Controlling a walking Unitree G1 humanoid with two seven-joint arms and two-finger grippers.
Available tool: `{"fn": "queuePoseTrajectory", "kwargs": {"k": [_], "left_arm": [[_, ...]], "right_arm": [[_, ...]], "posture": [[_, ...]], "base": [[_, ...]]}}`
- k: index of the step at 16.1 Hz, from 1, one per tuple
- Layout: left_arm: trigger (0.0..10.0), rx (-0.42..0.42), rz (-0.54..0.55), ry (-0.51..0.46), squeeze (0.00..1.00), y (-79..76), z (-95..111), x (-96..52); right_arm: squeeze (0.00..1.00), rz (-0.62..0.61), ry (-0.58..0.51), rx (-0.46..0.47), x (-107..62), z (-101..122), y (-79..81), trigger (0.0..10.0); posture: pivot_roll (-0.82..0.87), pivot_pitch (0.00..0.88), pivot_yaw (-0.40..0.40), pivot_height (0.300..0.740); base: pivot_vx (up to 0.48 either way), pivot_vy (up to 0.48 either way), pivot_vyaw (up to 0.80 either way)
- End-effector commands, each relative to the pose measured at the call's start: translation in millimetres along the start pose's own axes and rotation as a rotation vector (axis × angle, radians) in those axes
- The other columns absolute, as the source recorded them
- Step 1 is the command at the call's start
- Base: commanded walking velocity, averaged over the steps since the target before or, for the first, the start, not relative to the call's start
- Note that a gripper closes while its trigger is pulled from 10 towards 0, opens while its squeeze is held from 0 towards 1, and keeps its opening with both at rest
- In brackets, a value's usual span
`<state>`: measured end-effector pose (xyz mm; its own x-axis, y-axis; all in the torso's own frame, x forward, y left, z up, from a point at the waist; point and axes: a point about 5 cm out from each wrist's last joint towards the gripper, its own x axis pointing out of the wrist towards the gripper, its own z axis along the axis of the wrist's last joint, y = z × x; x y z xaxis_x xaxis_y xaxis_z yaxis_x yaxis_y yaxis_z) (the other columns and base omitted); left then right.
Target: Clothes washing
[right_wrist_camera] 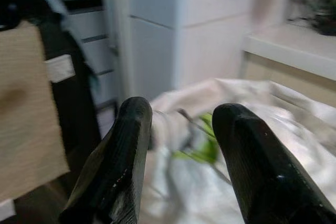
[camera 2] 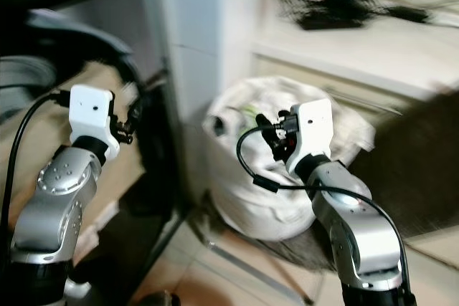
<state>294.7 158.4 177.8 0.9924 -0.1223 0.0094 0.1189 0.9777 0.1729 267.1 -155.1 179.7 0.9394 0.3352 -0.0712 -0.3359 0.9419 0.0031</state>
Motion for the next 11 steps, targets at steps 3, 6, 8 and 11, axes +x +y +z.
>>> {"fn": "queuePoseTrajectory", "kwargs": {"k": [3, 6, 8, 11], "left_arm": [[10.0, -0.012, -0.012, -0.012, 0.0, -4.0, 3.8, 1.7], [10.0, -0.024, 0.003, -0.01, 0.0, -3.5, 3.4, 0.2], [10.0, -0.035, 0.037, -0.01, 0.0, 0.2, 3.1, -0.6], [10.0, -0.059, 0.012, -0.026, 0.0, 3.3, 1.3, -4.2]], "right_arm": [[0.0, 0.002, -0.015, -0.015, 2.7, 6.2, -2.1, 10.0], [0.0, 0.031, -0.006, -0.047, 4.2, 7.6, -4.0, 10.0], [0.0, 0.036, 0.0, -0.048, 5.4, 8.4, -6.3, 10.0], [0.0, 0.044, 0.02, -0.011, 6.1, 8.0, -8.2, 10.0]], "posture": [[0.0, 0.0, -0.006, 0.74], [0.0, 0.0, -0.016, 0.74], [0.0, 0.0, -0.02, 0.74], [0.0, 0.0, -0.031, 0.74]], "base": [[0.311, 0.0, 0.15], [0.309, 0.0, 0.0], [0.0, 0.0, 0.0], [0.0, 0.0, 0.0]]}}
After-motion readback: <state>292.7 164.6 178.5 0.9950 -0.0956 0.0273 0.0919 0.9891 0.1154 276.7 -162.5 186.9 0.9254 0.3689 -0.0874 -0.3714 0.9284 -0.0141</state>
